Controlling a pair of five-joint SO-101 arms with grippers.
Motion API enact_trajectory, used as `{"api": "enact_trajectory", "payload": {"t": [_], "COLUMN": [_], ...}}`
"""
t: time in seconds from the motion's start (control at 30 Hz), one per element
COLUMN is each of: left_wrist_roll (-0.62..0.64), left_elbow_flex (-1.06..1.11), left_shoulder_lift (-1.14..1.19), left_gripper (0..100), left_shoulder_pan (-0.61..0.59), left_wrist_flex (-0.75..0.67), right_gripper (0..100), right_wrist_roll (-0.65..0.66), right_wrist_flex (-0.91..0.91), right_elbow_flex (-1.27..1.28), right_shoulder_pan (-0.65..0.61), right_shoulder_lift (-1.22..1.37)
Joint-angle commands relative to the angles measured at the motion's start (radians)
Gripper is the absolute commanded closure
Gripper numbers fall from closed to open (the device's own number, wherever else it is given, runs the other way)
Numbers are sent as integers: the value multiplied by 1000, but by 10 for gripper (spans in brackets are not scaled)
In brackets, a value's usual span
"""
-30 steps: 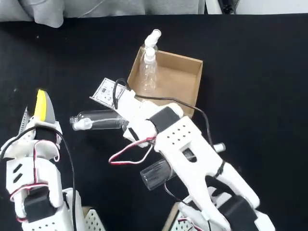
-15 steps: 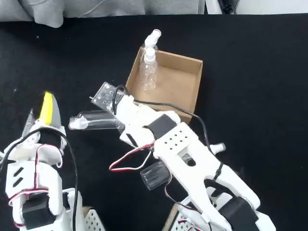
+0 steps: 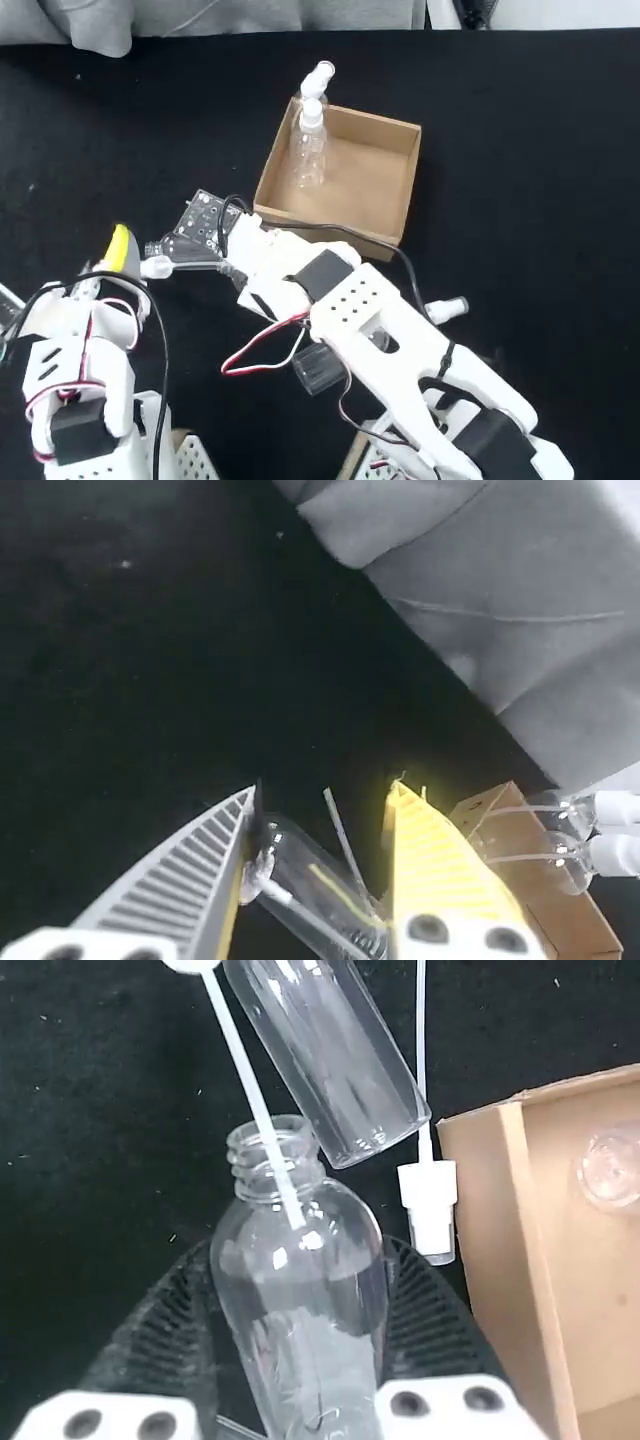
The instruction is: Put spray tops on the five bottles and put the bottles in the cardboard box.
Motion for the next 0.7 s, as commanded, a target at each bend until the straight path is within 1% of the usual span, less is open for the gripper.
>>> {"api": "enact_trajectory", "payload": {"t": [0.0, 0.07, 0.2, 0.3, 0.43, 0.53, 0.67], "left_wrist_roll": [-3, -3, 12, 40, 54, 54, 54], "left_elbow_flex": [-31, -62, -171, -245, -268, -265, -272], "left_shoulder_lift": [55, 121, 305, 416, 483, 525, 585], "left_gripper": [810, 817, 870, 845, 784, 787, 804], "left_shoulder_pan": [2, 2, 2, 2, 2, 2, -21], "left_wrist_flex": [5, 11, 61, 104, 123, 123, 118], "right_gripper": [945, 945, 945, 945, 945, 945, 945], "right_wrist_roll": [-8, -8, -8, -8, -6, 37, 41], "right_wrist_flex": [-28, -31, -43, -41, -41, -41, -41], "right_elbow_flex": [-10, -21, -68, -102, -125, -125, -125], "right_shoulder_pan": [-20, -20, -20, -20, -20, -20, -20], "right_shoulder_lift": [-38, 2, 122, 196, 257, 269, 268]}}
